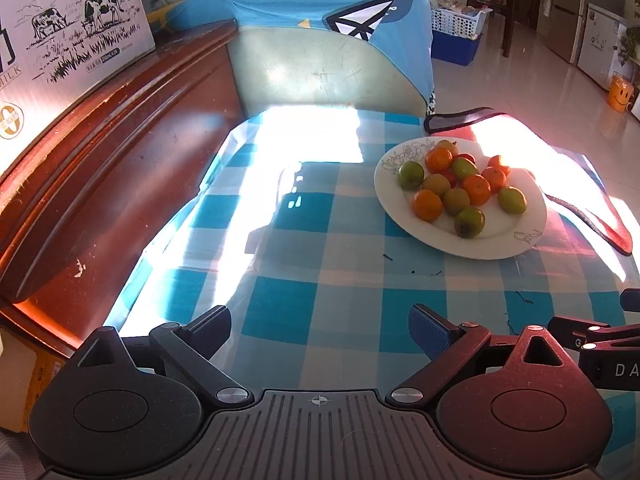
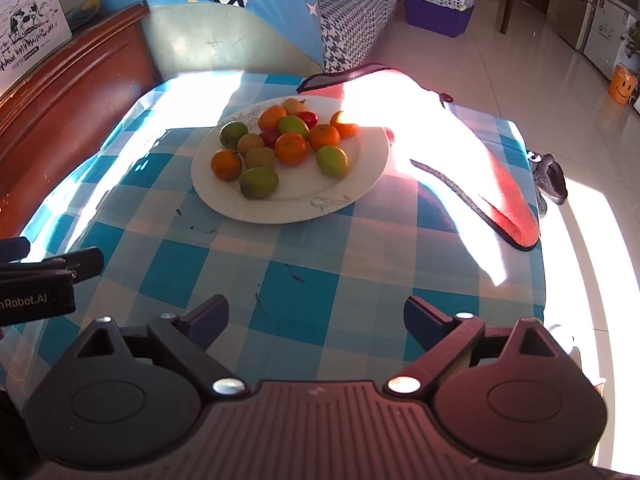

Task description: Organize fruits

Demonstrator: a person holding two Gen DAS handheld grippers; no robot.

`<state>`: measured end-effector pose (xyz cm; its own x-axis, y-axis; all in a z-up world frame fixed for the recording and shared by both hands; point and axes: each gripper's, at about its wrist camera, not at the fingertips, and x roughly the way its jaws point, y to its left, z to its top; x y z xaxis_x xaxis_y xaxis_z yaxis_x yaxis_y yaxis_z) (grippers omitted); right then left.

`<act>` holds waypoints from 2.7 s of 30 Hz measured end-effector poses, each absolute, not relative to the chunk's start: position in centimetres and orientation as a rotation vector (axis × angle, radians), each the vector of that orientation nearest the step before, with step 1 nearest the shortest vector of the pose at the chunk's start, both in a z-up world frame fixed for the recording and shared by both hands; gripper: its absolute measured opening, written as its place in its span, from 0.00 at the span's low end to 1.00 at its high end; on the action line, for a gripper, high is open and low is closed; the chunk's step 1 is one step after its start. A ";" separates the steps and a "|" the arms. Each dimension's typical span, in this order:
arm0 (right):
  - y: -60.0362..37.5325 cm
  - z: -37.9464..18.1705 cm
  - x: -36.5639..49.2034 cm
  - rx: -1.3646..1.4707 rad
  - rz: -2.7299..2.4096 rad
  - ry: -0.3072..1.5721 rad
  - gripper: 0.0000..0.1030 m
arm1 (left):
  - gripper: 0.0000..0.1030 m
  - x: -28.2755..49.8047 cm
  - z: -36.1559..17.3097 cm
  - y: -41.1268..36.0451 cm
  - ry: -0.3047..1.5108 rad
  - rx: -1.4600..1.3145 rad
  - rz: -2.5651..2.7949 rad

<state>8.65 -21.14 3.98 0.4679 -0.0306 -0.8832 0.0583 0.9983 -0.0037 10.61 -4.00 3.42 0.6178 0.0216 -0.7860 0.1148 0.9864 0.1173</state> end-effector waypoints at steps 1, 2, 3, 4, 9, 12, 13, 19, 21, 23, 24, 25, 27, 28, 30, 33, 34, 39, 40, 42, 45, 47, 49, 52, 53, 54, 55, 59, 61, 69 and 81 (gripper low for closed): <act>-21.1 3.9 8.8 0.023 -0.064 1.086 0.91 | 0.94 10.8 3.5 -4.0 0.910 0.176 -0.046; -21.0 3.9 8.9 0.021 -0.068 1.088 0.92 | 0.94 11.1 3.5 -4.1 0.916 0.180 -0.042; -20.9 3.9 9.0 0.018 -0.072 1.089 0.92 | 0.94 11.3 3.4 -4.1 0.921 0.179 -0.039; -20.8 3.8 9.0 0.014 -0.076 1.091 0.92 | 0.94 11.5 3.4 -4.1 0.924 0.172 -0.035; -20.5 3.1 9.5 -0.010 -0.105 1.111 0.92 | 0.94 12.4 2.7 -4.0 0.946 0.104 -0.003; -20.5 2.8 10.1 -0.003 -0.124 1.110 0.92 | 0.94 12.6 2.3 -4.0 0.947 0.094 0.030; -20.5 2.7 10.3 -0.009 -0.134 1.107 0.92 | 0.94 12.8 2.1 -4.1 0.953 0.097 0.037; -20.4 2.7 10.9 -0.017 -0.125 1.105 0.92 | 0.94 13.0 1.5 -4.6 0.964 0.107 0.050; -20.3 2.9 11.2 -0.025 -0.125 1.097 0.93 | 0.94 13.2 1.5 -4.8 0.963 0.107 0.050; -20.3 3.1 11.5 -0.028 -0.127 1.093 0.93 | 0.94 13.3 1.4 -5.0 0.963 0.111 0.053; -20.4 3.1 11.7 -0.023 -0.132 1.092 0.94 | 0.94 13.3 1.4 -5.2 0.962 0.115 0.056; -20.5 3.1 11.8 -0.018 -0.137 1.092 0.94 | 0.94 13.4 1.3 -5.4 0.960 0.119 0.057; -20.7 3.1 12.2 -0.004 -0.148 1.092 0.94 | 0.94 13.4 1.3 -5.7 0.953 0.131 0.061; -20.8 3.0 12.4 -0.001 -0.154 1.090 0.94 | 0.94 13.4 1.3 -5.9 0.949 0.140 0.065; -20.7 2.9 12.8 -0.005 -0.157 1.087 0.94 | 0.94 13.5 1.2 -6.2 0.946 0.153 0.066; -20.8 2.5 13.1 -0.006 -0.172 1.090 0.95 | 0.94 13.7 1.0 -6.5 0.953 0.153 0.062; -20.9 2.4 13.2 -0.001 -0.174 1.093 0.95 | 0.94 13.7 0.9 -6.6 0.955 0.152 0.063; -20.9 2.4 13.1 -0.001 -0.174 1.093 0.95 | 0.94 13.7 0.7 -7.1 0.963 0.150 0.053; -20.9 2.4 13.1 -0.007 -0.178 1.090 0.95 | 0.94 13.7 0.7 -7.2 0.962 0.151 0.051; -20.8 2.4 13.1 -0.010 -0.182 1.088 0.95 | 0.94 13.7 0.7 -7.3 0.961 0.150 0.046; -20.8 2.4 13.1 -0.008 -0.177 1.087 0.95 | 0.94 13.7 0.6 -7.4 0.964 0.150 0.044; -20.8 2.4 13.1 -0.010 -0.178 1.086 0.95 | 0.94 13.7 0.6 -7.4 0.965 0.146 0.043; -20.9 2.4 13.1 -0.004 -0.180 1.085 0.95 | 0.94 13.8 0.6 -7.3 0.963 0.138 0.042; -21.0 2.6 13.2 -0.003 -0.185 1.075 0.95 | 0.94 14.1 0.7 -7.3 0.966 0.121 0.038; -21.0 2.6 13.2 -0.003 -0.186 1.069 0.96 | 0.94 14.2 0.7 -7.3 0.966 0.118 0.038; -21.1 2.7 13.2 -0.003 -0.187 1.066 0.96 | 0.94 14.4 0.7 -7.3 0.965 0.116 0.037; -21.1 2.7 13.3 -0.001 -0.188 1.065 0.96 | 0.94 14.4 0.7 -7.3 0.964 0.113 0.036; -21.2 2.7 13.8 0.006 -0.194 1.063 0.96 | 0.94 15.0 0.8 -7.3 0.957 0.102 0.031; -21.2 2.8 14.0 0.002 -0.195 1.063 0.96 | 0.94 15.3 0.8 -7.3 0.953 0.107 0.026; -21.3 2.6 15.2 0.011 -0.185 1.082 0.96 | 0.94 16.0 0.8 -7.7 0.911 0.126 0.055; -21.6 1.9 16.3 -0.014 -0.158 1.080 0.96 | 0.94 16.6 0.5 -7.8 0.926 0.125 0.061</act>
